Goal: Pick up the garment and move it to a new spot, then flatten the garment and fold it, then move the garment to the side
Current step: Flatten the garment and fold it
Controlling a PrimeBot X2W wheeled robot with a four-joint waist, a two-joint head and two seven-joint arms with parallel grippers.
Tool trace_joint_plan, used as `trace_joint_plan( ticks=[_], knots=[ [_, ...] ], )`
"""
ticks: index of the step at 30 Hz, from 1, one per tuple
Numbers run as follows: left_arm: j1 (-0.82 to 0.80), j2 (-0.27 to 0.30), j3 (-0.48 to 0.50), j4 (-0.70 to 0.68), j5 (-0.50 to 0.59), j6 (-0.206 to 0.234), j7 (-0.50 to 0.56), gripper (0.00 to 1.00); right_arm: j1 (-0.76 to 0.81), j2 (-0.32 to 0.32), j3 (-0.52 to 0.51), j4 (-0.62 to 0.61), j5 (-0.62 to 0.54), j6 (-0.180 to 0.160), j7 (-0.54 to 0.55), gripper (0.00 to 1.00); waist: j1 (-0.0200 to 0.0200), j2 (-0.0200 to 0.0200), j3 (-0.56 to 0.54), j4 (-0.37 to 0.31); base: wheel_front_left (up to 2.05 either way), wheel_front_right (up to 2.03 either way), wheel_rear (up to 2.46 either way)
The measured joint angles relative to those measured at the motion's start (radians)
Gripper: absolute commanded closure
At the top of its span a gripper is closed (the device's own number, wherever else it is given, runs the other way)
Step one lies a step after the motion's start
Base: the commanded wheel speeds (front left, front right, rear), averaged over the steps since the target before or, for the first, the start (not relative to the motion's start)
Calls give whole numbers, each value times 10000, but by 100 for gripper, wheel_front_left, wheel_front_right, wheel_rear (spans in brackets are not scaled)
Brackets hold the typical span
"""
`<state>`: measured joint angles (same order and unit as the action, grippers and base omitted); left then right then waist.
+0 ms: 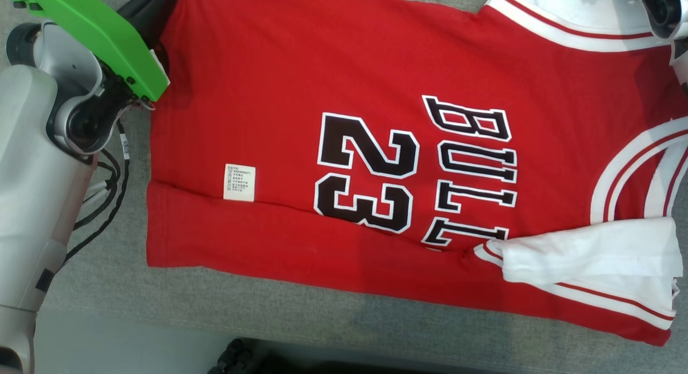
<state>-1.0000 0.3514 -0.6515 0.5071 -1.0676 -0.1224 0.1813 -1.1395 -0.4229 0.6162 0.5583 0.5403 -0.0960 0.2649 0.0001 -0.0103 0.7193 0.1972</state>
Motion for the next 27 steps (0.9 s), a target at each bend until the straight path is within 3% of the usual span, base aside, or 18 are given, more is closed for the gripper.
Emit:
trace_joint_plan(
  ticks=[4, 5, 7, 8, 9, 10, 11, 13, 22, 24, 25, 26, 27],
  knots=[
    [27, -27, -130, 58, -211, -8, 213, 100, 4, 86, 79, 253, 102, 182, 94, 0, 0, 0, -167, 8, 0, 0, 0],
    [41, -33, -176, 65, -286, -8, 261, 85, 7, 102, 96, 313, 140, 222, 104, 0, 0, 0, -210, 7, 0, 0, 0],
    [116, -42, -207, 71, -430, -8, 305, 81, 17, 117, 134, 424, 161, 347, 136, 0, 0, 0, -302, -1, 0, 0, 0],
    [174, -50, -215, 77, -481, -10, 322, 72, 30, 117, 142, 472, 180, 360, 182, 0, 0, 0, -348, -6, 0, 0, 0],
    [179, -48, -240, 48, -508, -10, 387, 52, 43, 138, 155, 516, 222, 395, 194, 0, 0, 0, -395, -13, 0, 0, 0],
    [190, -42, -263, 23, -529, -10, 387, 51, 57, 151, 176, 558, 245, 454, 215, 0, 0, 0, -442, -22, 0, 0, 0],
    [204, -40, -288, 12, -531, -12, 395, 60, 67, 163, 198, 589, 245, 506, 238, 0, 0, 0, -487, -33, 0, 0, 0],
    [232, 0, -314, -13, -577, -12, 481, 100, 105, 201, 221, 639, 326, 570, 330, 0, 0, 0, -567, -68, 0, 0, 0],
    [371, 190, -583, -336, -926, -19, 640, 100, 210, 376, 190, 736, 756, 871, 719, 0, 0, 0, -725, -247, 0, 0, 0],
    [372, 217, -608, -353, -943, -19, 640, 100, 210, 382, 199, 761, 756, 886, 740, 37, 0, 0, -736, -263, 0, 0, 0],
    [373, 228, -608, -357, -953, -19, 637, 100, 210, 382, 199, 777, 756, 899, 750, 76, 0, 0, -740, -269, 0, 0, 0],
    [375, 234, -612, -357, -972, -19, 635, 100, 209, 380, 199, 796, 757, 915, 750, 100, 0, 0, -744, -272, 0, 0, 0],
    [377, 244, -621, -368, -974, -19, 625, 100, 209, 382, 196, 821, 761, 963, 752, 100, 0, 0, -751, -276, 0, 0, 0]
  ],
)
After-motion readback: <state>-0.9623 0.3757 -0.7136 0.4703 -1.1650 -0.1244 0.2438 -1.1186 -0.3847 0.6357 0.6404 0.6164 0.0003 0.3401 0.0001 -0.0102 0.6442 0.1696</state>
